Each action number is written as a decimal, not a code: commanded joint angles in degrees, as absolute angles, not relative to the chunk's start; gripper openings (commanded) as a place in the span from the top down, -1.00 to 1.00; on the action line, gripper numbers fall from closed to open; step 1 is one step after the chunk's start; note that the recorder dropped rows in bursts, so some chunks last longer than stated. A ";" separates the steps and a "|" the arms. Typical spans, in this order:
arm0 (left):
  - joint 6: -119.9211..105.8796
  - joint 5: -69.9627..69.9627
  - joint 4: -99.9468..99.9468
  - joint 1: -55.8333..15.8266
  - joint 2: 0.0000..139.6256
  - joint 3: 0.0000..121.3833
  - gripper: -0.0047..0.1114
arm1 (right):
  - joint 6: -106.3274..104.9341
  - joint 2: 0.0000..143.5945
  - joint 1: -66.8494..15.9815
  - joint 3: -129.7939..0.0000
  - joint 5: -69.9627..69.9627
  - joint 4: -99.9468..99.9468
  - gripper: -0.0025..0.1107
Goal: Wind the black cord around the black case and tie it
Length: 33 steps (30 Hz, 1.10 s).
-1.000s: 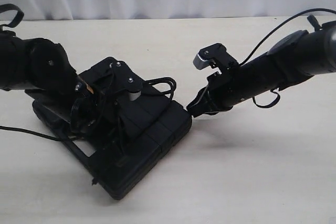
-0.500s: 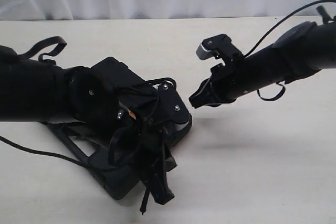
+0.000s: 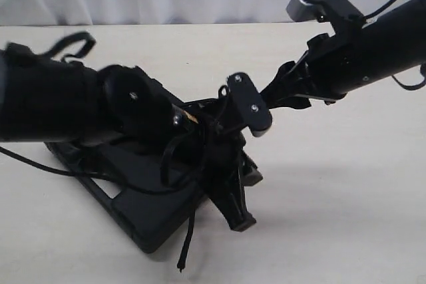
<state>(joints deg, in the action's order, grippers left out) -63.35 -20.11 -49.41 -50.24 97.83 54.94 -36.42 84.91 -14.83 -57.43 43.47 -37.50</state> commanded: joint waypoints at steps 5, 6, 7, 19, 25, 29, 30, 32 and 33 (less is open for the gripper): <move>-30.89 -32.56 -0.76 -42.57 82.33 55.49 0.55 | -29.72 81.84 -14.77 -55.19 50.22 -34.26 0.07; -24.52 -32.87 5.26 -40.86 81.51 55.49 0.55 | -30.52 81.84 -14.89 -54.35 52.07 -35.59 0.07; -19.21 -32.20 9.35 -39.01 81.00 55.49 0.55 | -32.13 81.84 -15.65 -53.23 53.52 -37.09 0.07; 18.32 -27.72 21.69 -16.59 82.33 55.49 0.55 | -18.25 85.48 -39.78 -43.55 34.98 -40.00 -0.24; 18.22 -25.85 19.33 -16.47 82.68 55.49 0.55 | -15.54 93.50 -43.36 -44.37 32.14 -40.28 -0.24; 18.22 -25.42 17.82 -16.47 82.68 55.49 0.55 | -18.47 97.15 -43.45 -44.38 28.72 -44.15 -0.24; 18.22 -25.40 17.42 -16.47 82.68 55.49 0.55 | -20.41 97.58 -43.45 -44.38 27.57 -46.49 -0.24; 18.06 -25.19 17.18 -16.47 82.68 55.49 0.55 | -25.34 98.20 -43.45 -44.38 26.38 -51.70 -0.24; 18.06 -25.14 17.18 -16.47 82.68 55.49 0.55 | -27.81 98.32 -43.45 -44.38 26.21 -54.57 -0.24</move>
